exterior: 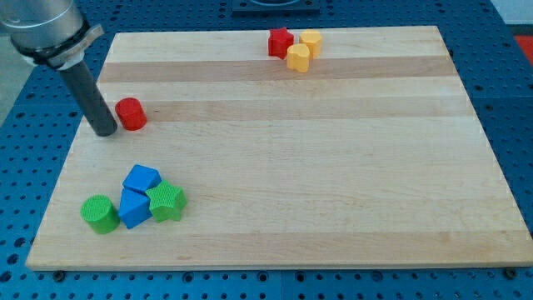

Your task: Move the red circle into the red star

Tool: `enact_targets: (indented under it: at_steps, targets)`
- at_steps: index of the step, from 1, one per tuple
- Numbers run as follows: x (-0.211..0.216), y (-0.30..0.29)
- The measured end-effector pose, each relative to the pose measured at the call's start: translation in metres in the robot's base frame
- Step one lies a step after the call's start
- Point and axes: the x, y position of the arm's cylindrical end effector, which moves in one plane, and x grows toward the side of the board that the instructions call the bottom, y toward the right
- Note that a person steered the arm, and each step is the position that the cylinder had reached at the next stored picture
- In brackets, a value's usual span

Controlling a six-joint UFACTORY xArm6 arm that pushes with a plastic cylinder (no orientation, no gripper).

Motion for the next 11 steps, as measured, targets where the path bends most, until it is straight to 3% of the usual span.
enact_targets:
  at_steps: [4, 6, 11]
  targets:
    - [-0.050, 0.104]
    - [-0.095, 0.150]
    - [-0.170, 0.170]
